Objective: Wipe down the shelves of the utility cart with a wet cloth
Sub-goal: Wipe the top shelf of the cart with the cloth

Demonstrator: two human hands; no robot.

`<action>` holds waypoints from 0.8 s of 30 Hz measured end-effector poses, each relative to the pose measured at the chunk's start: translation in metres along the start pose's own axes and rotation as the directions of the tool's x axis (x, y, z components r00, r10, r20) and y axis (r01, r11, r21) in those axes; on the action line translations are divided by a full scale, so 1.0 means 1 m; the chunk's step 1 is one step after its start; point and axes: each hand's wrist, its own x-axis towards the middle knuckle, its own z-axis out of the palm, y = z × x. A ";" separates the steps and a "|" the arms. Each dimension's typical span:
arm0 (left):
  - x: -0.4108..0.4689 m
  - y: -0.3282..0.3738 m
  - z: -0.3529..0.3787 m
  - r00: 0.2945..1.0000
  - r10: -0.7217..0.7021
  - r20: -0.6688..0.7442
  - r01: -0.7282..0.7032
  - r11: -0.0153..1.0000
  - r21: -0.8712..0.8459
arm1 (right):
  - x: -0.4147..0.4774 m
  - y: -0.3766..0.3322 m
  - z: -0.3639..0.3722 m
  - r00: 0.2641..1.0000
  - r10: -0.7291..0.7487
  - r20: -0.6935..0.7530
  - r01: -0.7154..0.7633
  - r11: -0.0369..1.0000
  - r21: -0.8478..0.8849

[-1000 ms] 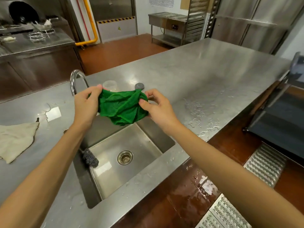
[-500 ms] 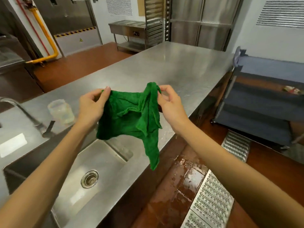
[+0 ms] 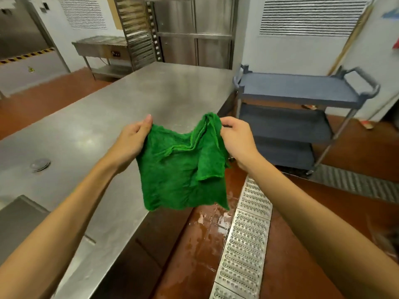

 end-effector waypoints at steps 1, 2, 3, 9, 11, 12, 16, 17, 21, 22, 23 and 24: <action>0.007 0.004 0.013 0.999 -0.014 0.048 0.015 1.000 -0.022 | 0.005 0.005 -0.013 1.000 0.017 0.000 -0.017 1.000 -0.019; 0.013 0.011 0.026 0.996 -0.030 0.085 0.035 0.998 -0.052 | 0.010 0.010 -0.025 0.999 0.041 0.004 -0.041 0.999 -0.035; 0.019 0.017 0.040 0.992 -0.042 0.118 0.052 0.995 -0.085 | 0.013 0.016 -0.036 0.997 0.070 0.011 -0.070 0.997 -0.040; 0.064 0.050 0.114 0.947 -0.023 0.322 0.129 0.941 -0.314 | 0.030 0.045 -0.085 0.983 0.179 -0.026 -0.179 0.984 0.006; 0.082 0.055 0.135 0.932 0.021 0.361 0.119 0.925 -0.361 | 0.037 0.051 -0.095 0.981 0.191 -0.042 -0.189 0.981 0.046; 0.092 0.058 0.145 0.927 0.038 0.373 0.118 0.914 -0.387 | 0.042 0.053 -0.100 0.982 0.185 -0.041 -0.181 0.980 0.085; 0.137 0.069 0.179 0.906 0.074 0.417 0.130 0.888 -0.441 | 0.065 0.058 -0.122 0.994 0.098 0.054 -0.097 0.995 -0.026; 0.149 0.071 0.188 0.895 0.090 0.437 0.126 0.889 -0.441 | 0.071 0.059 -0.125 0.995 0.075 0.068 -0.066 0.989 -0.132; 0.198 0.080 0.223 0.836 0.168 0.522 0.084 0.902 -0.424 | 0.114 0.059 -0.128 0.997 -0.066 -0.040 0.049 0.940 -0.338; 0.211 0.082 0.232 0.813 0.183 0.553 0.070 0.912 -0.405 | 0.127 0.058 -0.128 0.990 -0.118 -0.075 0.087 0.938 -0.336; 0.224 0.083 0.239 0.789 0.192 0.583 0.057 0.923 -0.381 | 0.142 0.057 -0.128 0.981 -0.159 -0.112 0.113 0.934 -0.339; 0.238 0.084 0.246 0.769 0.192 0.610 0.051 0.933 -0.357 | 0.157 0.058 -0.130 0.971 -0.195 -0.142 0.135 0.927 -0.351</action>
